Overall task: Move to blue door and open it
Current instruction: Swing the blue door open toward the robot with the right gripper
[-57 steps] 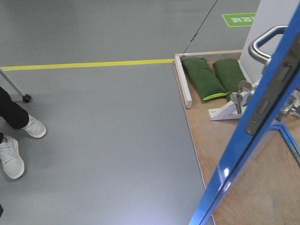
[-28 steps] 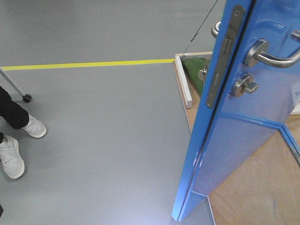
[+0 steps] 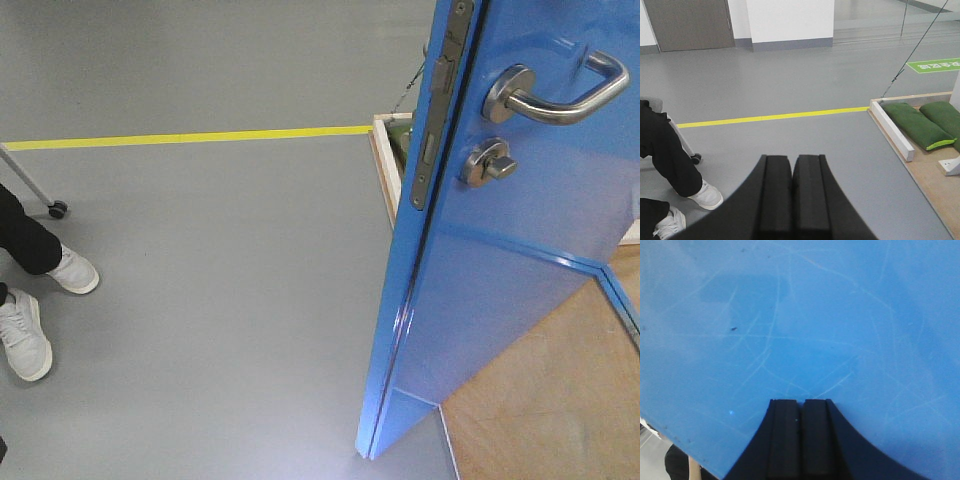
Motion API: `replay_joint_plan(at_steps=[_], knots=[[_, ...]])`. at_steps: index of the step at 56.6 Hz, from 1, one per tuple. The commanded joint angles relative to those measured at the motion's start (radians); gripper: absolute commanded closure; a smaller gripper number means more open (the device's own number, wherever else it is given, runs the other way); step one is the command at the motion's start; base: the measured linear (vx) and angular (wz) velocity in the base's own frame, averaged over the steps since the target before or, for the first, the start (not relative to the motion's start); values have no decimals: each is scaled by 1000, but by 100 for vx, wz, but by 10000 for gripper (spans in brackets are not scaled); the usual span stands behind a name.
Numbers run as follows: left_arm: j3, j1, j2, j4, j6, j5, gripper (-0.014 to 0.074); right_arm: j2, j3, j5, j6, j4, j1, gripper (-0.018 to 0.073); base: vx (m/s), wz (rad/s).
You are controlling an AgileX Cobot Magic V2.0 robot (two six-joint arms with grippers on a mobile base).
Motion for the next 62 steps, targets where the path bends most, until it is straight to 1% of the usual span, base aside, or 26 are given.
replay_joint_plan(at_steps=[1, 62], knots=[[-26, -6, -13, -3, -7, -85, 524, -16, -26, -73, -5, 30, 2, 547, 0, 0], [-26, -6, -13, -3, -7, -85, 524, -16, -26, -72, -6, 30, 0, 547, 0, 0]])
